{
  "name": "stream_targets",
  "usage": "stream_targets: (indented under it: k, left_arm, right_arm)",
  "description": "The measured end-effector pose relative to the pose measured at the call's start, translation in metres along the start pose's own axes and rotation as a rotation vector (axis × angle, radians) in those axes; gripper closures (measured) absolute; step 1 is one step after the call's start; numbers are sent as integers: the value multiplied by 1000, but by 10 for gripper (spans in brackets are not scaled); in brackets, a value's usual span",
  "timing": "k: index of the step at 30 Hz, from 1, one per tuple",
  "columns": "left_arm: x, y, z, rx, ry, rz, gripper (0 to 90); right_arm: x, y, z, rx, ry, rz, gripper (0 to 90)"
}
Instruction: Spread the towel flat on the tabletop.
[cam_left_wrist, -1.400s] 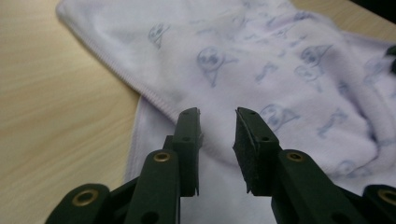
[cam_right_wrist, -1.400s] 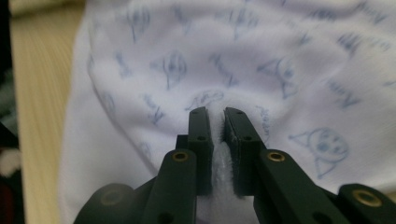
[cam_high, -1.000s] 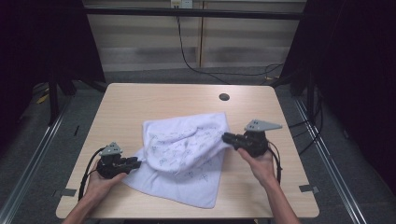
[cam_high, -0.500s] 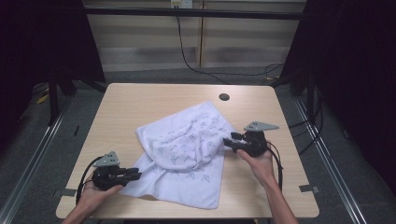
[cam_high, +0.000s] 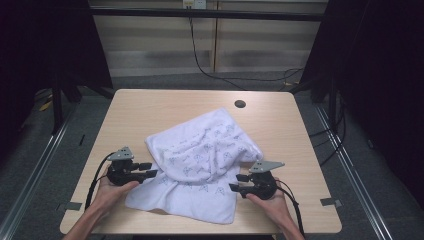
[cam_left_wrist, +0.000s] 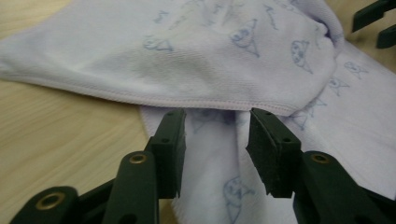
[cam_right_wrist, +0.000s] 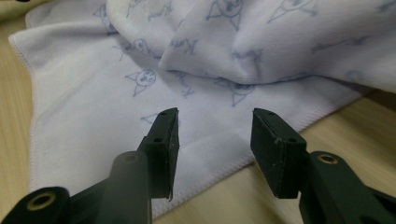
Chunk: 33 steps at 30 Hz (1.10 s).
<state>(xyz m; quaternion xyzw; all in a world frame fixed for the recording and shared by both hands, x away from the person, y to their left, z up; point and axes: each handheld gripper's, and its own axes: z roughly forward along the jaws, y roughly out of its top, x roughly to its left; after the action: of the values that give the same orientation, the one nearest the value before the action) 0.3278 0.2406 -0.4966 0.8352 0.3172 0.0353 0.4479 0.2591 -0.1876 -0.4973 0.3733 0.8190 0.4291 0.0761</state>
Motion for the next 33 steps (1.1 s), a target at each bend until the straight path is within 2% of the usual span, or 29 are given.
stream_targets:
  k: [1, 3, 5, 6, 7, 8, 9, 10, 11, 14, 16, 17, 20, 21, 22, 25, 26, 28, 30, 31, 33]
  left_arm:
    - [-2, -2, 4, 26, 8, 17, 538]
    - [-4, -4, 8, 50, 3, 27, 528]
    - [-7, -6, 11, 48, -1, 34, 523]
    - [-8, -6, 11, 53, 10, 50, 579]
    - [-11, -6, 11, 58, 29, 82, 579]
    - [-12, -5, 12, 66, 31, 102, 644]
    - [-13, -5, 12, 72, 10, 92, 719]
    - [-15, -6, 12, 75, 9, 105, 784]
    - [-18, -6, 11, 83, 11, 121, 811]
    - [-21, -7, 5, 88, -3, 116, 849]
    - [-19, -9, -1, 62, -21, 86, 852]
    - [-18, -8, -6, 39, -35, 68, 852]
    - [-19, -3, -21, -37, -61, 42, 855]
    - [-21, 1, -26, -55, -65, 43, 856]
    - [-22, 5, -30, -75, -67, 52, 856]
    - [-27, 22, -47, -164, -82, 39, 857]
    - [-27, 27, -50, -178, -87, 39, 857]
    - [-30, 39, -61, -223, -94, 39, 857]
    - [-34, 52, -73, -268, -95, 55, 857]
    - [-36, 58, -79, -293, -108, 59, 857]
    - [-43, 71, -94, -340, -103, 85, 857]
  right_arm:
    - [3, 0, 8, 19, -1, -27, 505]
    - [4, 0, 15, 40, 3, -46, 474]
    - [6, 0, 16, 33, -10, -62, 461]
    - [10, -1, 18, 34, -30, -97, 472]
    - [10, -1, 18, 34, -30, -97, 472]
    - [13, -2, 19, 35, -61, -138, 486]
    - [17, -2, 19, 45, -80, -147, 498]
    - [19, -2, 18, 57, -88, -147, 537]
    - [20, -2, 17, 56, -81, -159, 590]
    - [23, -3, 14, 65, -52, -161, 820]
    - [19, -5, 11, 62, -12, -112, 857]
    - [18, -5, 9, 55, 0, -103, 860]
    - [13, 4, -10, -29, 25, -57, 863]
    - [12, 17, -29, -85, 13, -60, 864]
    - [12, 17, -29, -85, 13, -60, 864]
    - [10, 37, -58, -166, 2, -62, 864]
    - [9, 47, -69, -191, -16, -75, 865]
    - [6, 60, -84, -236, -15, -69, 864]
    - [4, 77, -102, -301, -18, -73, 865]
    - [4, 82, -107, -320, -17, -81, 864]
    - [7, 94, -120, -362, -21, -103, 864]
